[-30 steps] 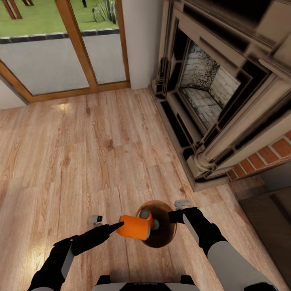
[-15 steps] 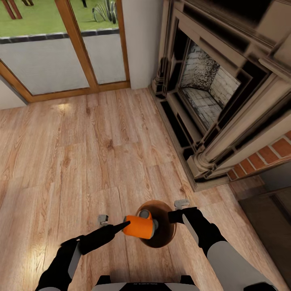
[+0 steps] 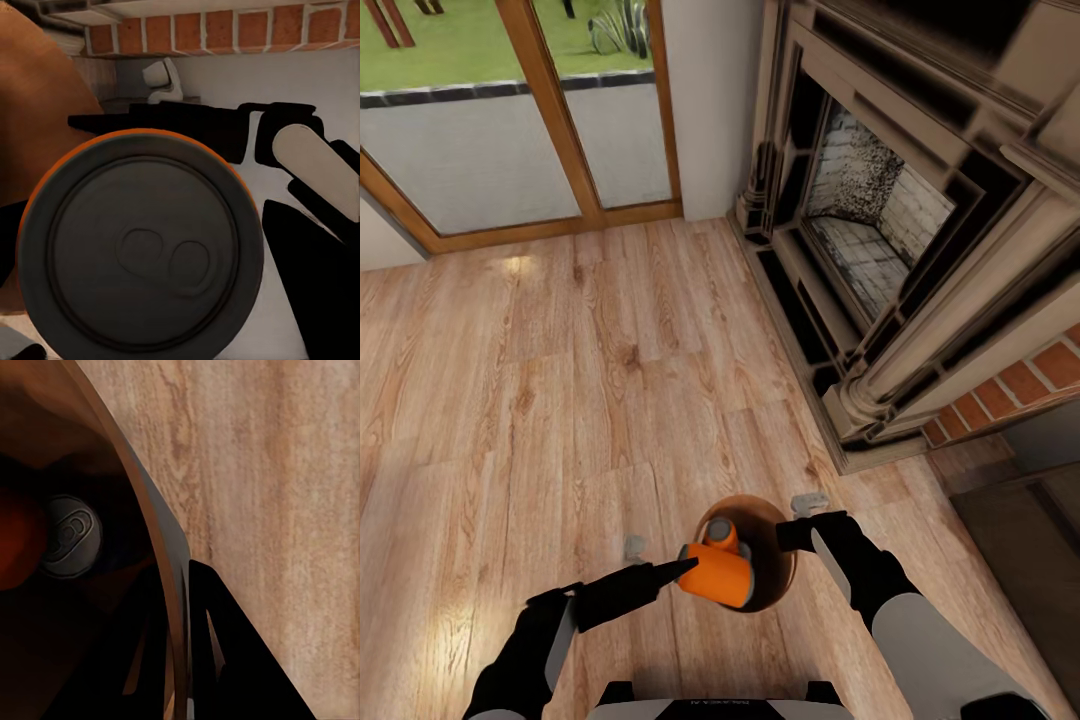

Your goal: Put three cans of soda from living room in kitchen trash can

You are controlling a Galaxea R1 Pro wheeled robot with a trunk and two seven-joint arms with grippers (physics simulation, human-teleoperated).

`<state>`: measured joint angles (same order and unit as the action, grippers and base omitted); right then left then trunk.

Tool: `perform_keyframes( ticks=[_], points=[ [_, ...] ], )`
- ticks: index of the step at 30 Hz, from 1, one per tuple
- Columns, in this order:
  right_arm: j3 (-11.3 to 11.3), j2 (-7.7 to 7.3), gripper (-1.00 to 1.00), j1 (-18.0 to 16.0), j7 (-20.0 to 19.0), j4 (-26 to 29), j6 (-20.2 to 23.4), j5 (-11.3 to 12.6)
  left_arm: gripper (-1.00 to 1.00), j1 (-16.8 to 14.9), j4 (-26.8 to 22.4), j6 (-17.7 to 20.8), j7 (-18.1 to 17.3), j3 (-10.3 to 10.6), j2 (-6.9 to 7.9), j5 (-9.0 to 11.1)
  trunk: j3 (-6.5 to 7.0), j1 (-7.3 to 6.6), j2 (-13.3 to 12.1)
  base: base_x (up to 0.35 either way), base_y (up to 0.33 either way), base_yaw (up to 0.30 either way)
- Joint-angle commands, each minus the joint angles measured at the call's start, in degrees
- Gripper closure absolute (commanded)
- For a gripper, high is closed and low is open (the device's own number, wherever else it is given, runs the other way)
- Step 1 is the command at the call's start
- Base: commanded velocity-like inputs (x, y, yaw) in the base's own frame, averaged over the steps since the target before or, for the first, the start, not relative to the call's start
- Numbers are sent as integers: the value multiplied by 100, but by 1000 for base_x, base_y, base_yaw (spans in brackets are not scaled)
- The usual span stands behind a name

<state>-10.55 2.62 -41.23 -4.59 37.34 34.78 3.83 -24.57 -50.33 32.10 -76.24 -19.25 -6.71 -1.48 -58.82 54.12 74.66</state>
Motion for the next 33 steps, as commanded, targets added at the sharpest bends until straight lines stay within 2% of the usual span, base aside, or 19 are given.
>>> perform_keyframes(
  ticks=[1,7,9,10,11,15,18,33],
  points=[
    [2,1,100,-2,-47,-4,2,96,100,1,-2,-1,51,0,-1,-1,0,0,0,0,0,0],
    [1,1,100,-7,-45,-20,2,95,100,2,-17,-256,250,8,-48,-9,0,0,0,0,0,0],
    [1,1,100,-7,-45,-22,2,96,100,1,-19,-317,267,80,-76,-9,0,0,0,0,0,0],
    [1,1,100,-7,-46,-23,2,95,100,2,-21,-329,271,141,-83,-8,0,0,0,0,0,0],
    [1,1,100,-7,-45,-24,2,95,100,3,-24,-348,278,302,-93,-5,0,0,0,0,0,0],
    [0,1,100,-8,-43,-25,2,96,100,2,-115,-369,289,604,-105,2,0,0,0,0,0,0],
    [0,1,100,-8,-43,-25,2,94,100,1,-210,-371,293,711,-109,6,0,0,0,0,0,0],
    [1,9,100,-8,-42,-25,2,95,100,4,-471,-379,354,757,-111,8,0,0,0,0,0,0]
  ],
)
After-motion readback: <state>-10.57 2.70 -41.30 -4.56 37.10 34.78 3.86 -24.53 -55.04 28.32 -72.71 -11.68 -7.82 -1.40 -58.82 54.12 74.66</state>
